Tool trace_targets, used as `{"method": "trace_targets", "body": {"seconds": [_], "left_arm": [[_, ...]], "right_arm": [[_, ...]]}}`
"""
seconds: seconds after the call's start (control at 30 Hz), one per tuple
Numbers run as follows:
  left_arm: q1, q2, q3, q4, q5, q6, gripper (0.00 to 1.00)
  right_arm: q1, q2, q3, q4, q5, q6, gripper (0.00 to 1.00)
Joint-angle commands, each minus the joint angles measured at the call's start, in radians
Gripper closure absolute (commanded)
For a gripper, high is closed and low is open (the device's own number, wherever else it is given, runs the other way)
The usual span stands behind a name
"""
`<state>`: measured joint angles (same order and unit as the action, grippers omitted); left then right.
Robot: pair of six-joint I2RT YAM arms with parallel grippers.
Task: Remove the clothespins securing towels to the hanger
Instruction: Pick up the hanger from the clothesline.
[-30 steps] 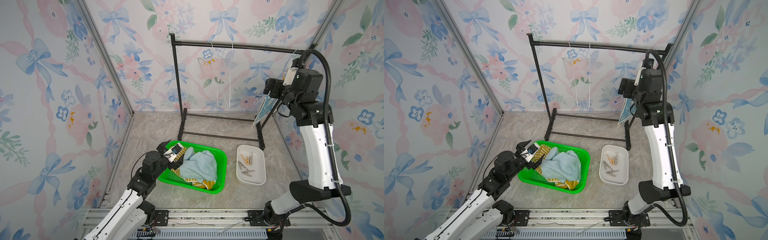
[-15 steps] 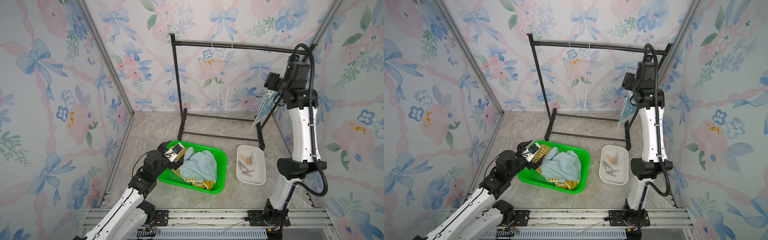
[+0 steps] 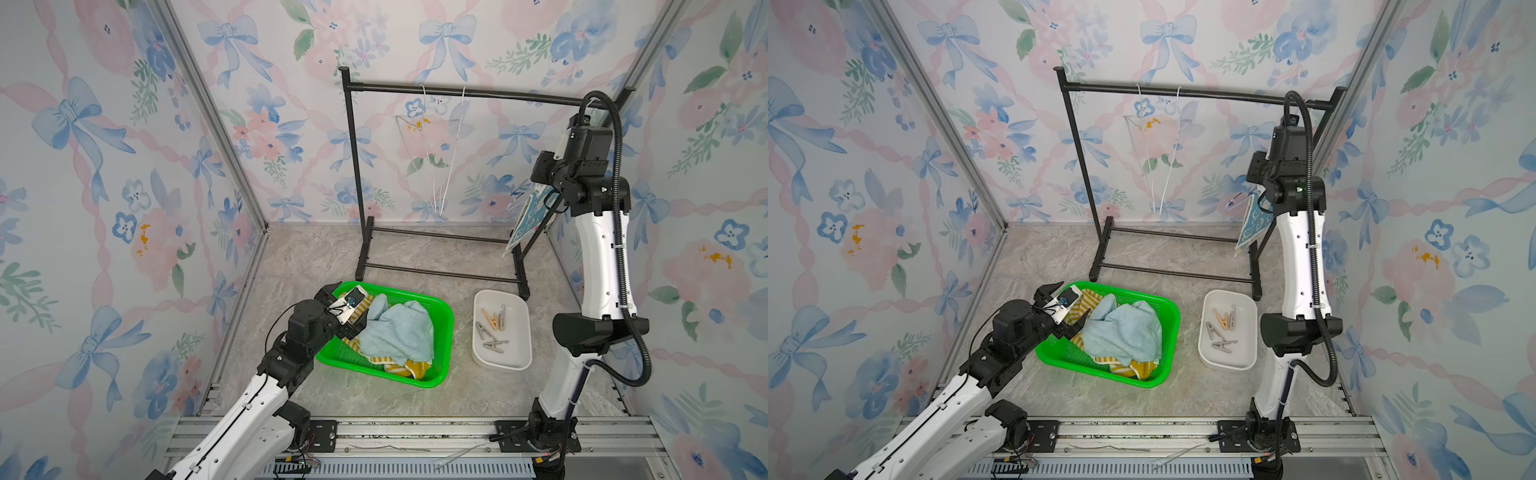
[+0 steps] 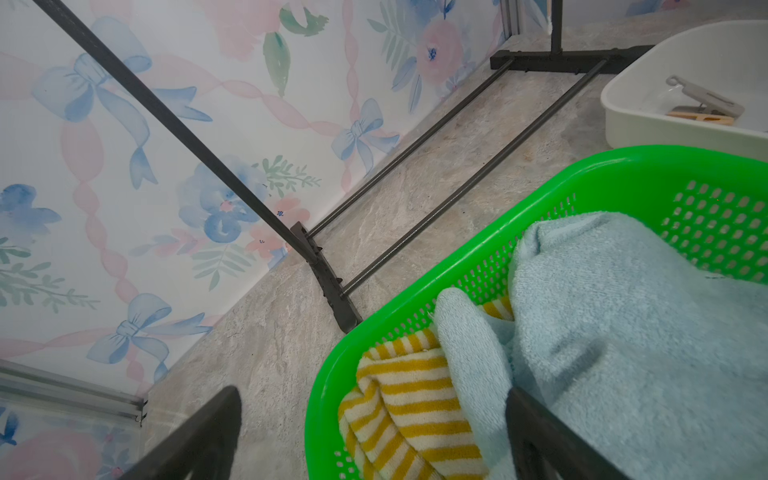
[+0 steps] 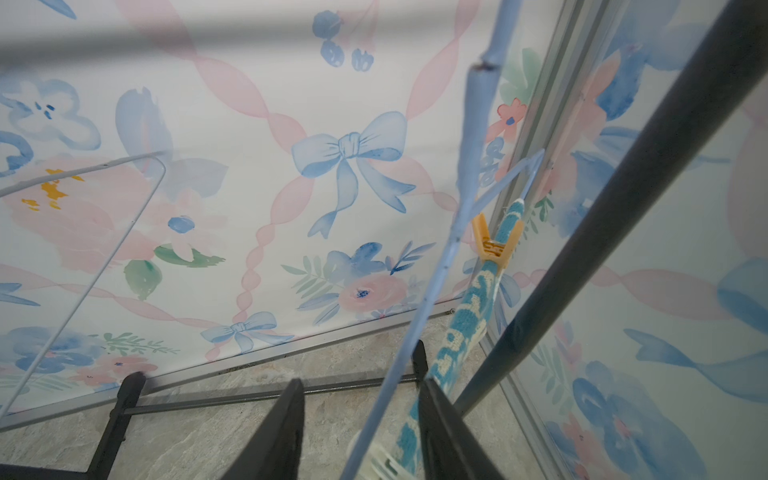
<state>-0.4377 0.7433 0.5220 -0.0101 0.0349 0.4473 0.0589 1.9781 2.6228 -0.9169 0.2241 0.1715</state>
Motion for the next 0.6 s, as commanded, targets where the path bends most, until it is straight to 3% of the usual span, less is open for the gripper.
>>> {"method": "trace_targets", "body": {"seconds": [0.0,0.43,0.57], "left_arm": [[0.007,-0.004,0.012,-0.011,0.012,-0.011,0.02],[0.008,-0.004,0.013,-0.011,0.019,-0.012,0.02],[0.009,-0.006,0.014,-0.009,0.02,-0.013,0.02]], "right_arm": [[-0.01,0.018,0.023,-0.025,-0.024,0.001,0.62],[-0.01,-0.081,-0.049,0.022,-0.058,-0.042,0.98],[-0.01,-0.125,-0.097,0.062,-0.089,-0.051,1.0]]}}
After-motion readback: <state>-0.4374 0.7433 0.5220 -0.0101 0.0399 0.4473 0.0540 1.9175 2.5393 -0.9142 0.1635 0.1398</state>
